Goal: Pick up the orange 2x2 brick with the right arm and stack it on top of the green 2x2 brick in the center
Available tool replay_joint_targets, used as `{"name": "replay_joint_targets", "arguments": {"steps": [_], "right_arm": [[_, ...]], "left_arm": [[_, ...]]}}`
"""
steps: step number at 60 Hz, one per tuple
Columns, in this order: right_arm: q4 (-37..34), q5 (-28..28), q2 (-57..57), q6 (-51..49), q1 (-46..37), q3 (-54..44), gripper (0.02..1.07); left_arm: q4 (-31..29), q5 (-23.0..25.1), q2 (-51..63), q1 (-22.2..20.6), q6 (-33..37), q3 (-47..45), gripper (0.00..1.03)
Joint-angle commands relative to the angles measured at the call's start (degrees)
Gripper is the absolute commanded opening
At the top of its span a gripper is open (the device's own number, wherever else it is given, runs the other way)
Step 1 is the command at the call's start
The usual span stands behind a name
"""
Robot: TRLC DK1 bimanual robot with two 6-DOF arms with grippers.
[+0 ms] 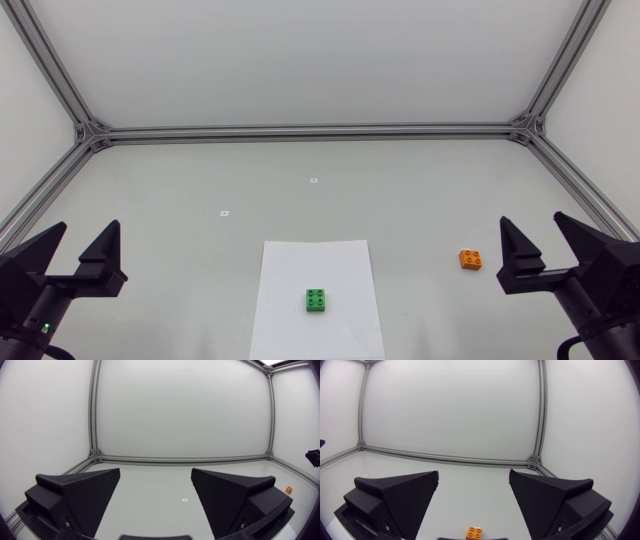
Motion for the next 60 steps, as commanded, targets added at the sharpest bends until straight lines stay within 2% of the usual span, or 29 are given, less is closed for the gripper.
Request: {"name": "replay_joint_targets", "arguments": {"steps": [1,31,46,60], "right_arm": [[0.38,0.29,-0.6,0.92,0.27,-1.37,1.02],[0.56,-0.24,-0.69,0.83,0.36,-0.31,1.02],[-2.96,-0.76,1.15,0.83,1.5,7.77,1.02],[-4.98,-0.59,13.11,1.97,1.86,19.73,1.02]], "left_arm": [[-0.76,0.23,-0.45,0.09,0.73,-2.35,0.99],[-0.76,0.23,-0.45,0.09,0.73,-2.35,0.99],[-0.84,0.23,-0.45,0.09,0.73,-2.35,0.99],[-0.84,0.23,-0.45,0.09,0.73,-2.35,0.99]]}}
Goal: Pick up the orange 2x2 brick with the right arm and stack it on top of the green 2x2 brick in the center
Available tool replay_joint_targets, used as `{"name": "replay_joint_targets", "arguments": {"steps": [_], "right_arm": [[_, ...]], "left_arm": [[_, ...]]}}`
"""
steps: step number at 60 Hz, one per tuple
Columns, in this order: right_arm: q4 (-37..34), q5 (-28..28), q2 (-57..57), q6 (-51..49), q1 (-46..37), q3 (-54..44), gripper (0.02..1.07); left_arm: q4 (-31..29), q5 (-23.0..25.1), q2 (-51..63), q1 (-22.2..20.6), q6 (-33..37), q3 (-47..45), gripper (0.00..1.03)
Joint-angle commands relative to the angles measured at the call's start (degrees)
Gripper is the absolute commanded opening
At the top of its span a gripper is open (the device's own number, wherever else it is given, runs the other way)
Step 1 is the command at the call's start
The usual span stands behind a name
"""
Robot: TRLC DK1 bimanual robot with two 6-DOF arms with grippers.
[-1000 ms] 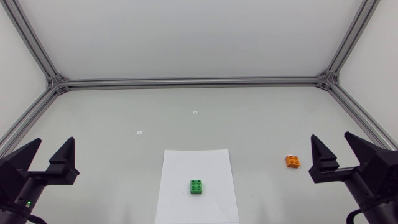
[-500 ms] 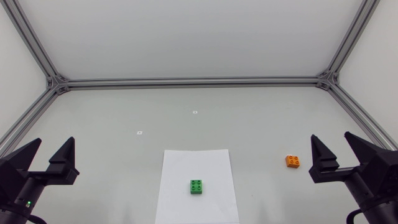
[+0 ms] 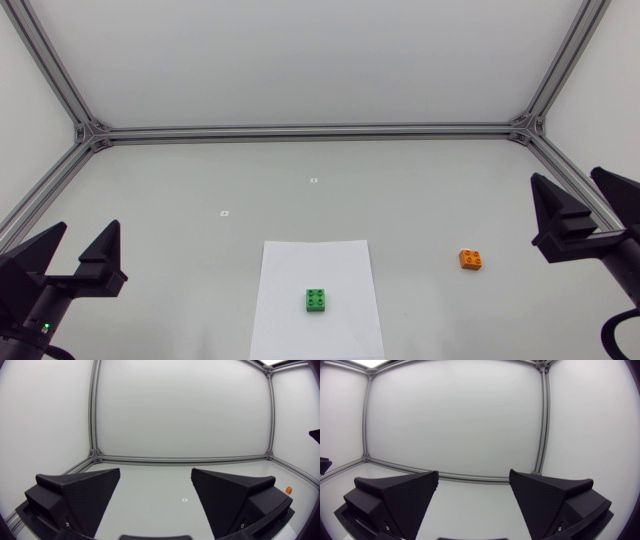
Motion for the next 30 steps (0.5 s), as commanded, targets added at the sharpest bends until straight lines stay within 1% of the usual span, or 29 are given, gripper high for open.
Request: {"name": "replay_joint_targets", "arguments": {"steps": [1,4,11,16,30], "right_arm": [[-1.79,0.05,4.52,1.73,0.39,4.63,1.02],[-2.32,0.05,6.28,2.35,0.39,6.13,1.02],[-6.54,0.31,13.23,4.98,0.39,12.63,1.02],[-8.3,0.31,16.92,6.3,0.48,15.44,1.02],[-18.93,0.49,28.61,9.38,0.39,24.58,1.02]], "left_arm": [[-0.84,0.23,-0.45,0.09,0.75,-2.35,0.99],[-0.84,0.23,-0.45,0.09,0.75,-2.35,0.99],[-0.84,0.23,-0.45,0.09,0.75,-2.35,0.99],[-0.84,0.23,-0.45,0.09,0.75,-2.35,0.99],[-0.76,0.23,-0.45,0.09,0.75,-2.35,0.99]]}}
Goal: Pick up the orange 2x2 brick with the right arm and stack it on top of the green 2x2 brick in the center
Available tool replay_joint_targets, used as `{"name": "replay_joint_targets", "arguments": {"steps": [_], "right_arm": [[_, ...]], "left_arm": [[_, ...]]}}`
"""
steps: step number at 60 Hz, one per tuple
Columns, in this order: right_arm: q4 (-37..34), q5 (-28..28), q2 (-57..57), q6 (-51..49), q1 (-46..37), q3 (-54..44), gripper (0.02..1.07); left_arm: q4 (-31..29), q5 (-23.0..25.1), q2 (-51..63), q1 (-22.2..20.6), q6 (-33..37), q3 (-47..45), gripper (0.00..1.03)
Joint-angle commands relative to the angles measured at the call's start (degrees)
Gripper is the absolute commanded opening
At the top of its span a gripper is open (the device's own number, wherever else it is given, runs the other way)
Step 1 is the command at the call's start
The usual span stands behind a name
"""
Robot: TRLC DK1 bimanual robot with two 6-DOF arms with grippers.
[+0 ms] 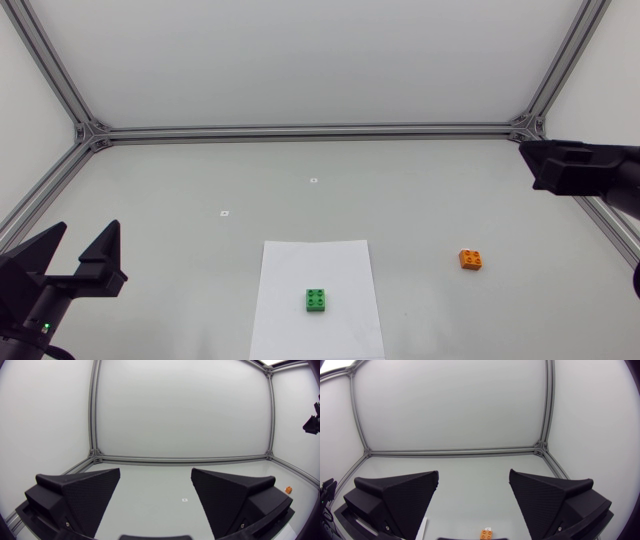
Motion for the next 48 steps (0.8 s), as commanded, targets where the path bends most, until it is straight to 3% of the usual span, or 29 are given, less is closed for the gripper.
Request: {"name": "replay_joint_targets", "arguments": {"steps": [1,30,48], "right_arm": [[-3.31,0.31,4.15,2.43,0.3,3.67,1.02],[-33.72,0.49,32.54,4.71,-0.84,24.85,1.02],[-40.75,4.0,44.76,5.24,0.22,29.16,1.02]], "left_arm": [[-0.76,0.23,-0.45,0.09,0.75,-2.35,0.99],[-0.84,0.23,-0.45,0.09,0.75,-2.35,0.99],[-0.84,0.23,-0.45,0.09,0.75,-2.35,0.99]]}}
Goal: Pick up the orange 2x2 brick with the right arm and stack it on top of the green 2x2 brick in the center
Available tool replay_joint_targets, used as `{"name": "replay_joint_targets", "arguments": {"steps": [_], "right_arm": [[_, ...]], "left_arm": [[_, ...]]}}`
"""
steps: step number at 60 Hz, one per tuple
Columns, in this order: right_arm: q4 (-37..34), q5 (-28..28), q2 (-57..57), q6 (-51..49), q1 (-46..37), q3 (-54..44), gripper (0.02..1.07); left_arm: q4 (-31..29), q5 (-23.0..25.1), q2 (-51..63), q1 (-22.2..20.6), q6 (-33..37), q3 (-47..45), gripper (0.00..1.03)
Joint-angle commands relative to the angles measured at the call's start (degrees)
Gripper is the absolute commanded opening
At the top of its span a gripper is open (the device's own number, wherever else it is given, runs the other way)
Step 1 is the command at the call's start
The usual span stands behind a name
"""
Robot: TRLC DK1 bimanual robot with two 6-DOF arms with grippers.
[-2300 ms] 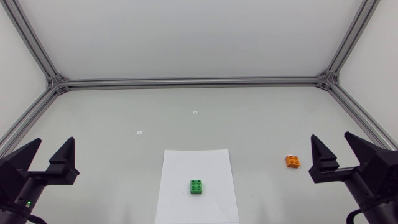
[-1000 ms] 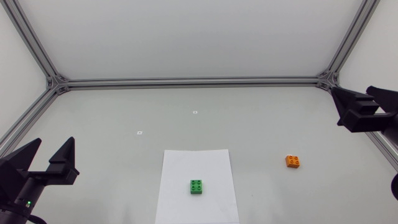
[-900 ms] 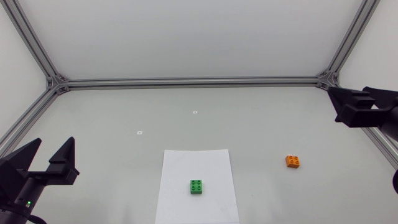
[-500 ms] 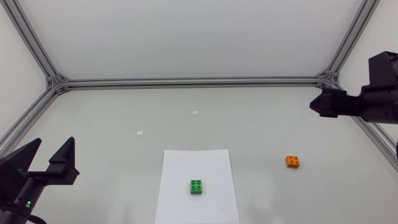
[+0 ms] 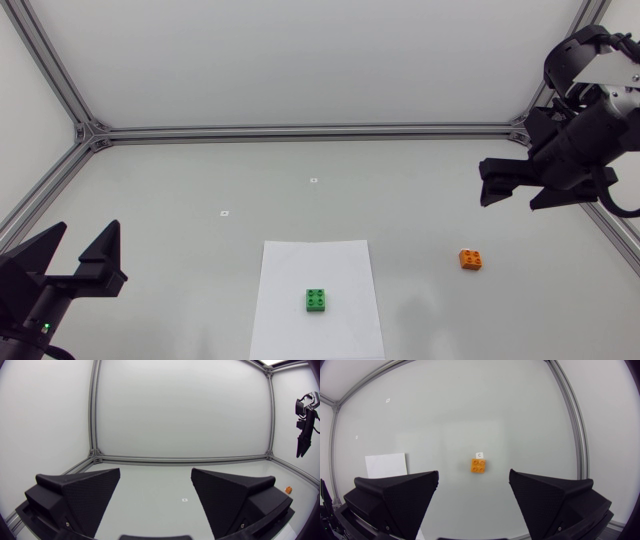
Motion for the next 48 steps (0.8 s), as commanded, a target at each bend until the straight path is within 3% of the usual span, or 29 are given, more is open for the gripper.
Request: {"name": "replay_joint_targets", "arguments": {"steps": [1,22,48], "right_arm": [[-1.19,0.75,2.66,1.63,0.48,0.63,1.02],[3.21,0.83,9.96,0.4,-0.58,-2.88,1.02],[13.4,0.04,17.6,0.4,-2.16,-10.88,1.02]], "left_arm": [[-0.78,0.23,-0.45,0.09,0.75,-2.35,0.99],[-0.87,0.23,-0.45,0.09,0.75,-2.35,0.99],[-0.87,0.23,-0.45,0.09,0.75,-2.35,0.99]]}}
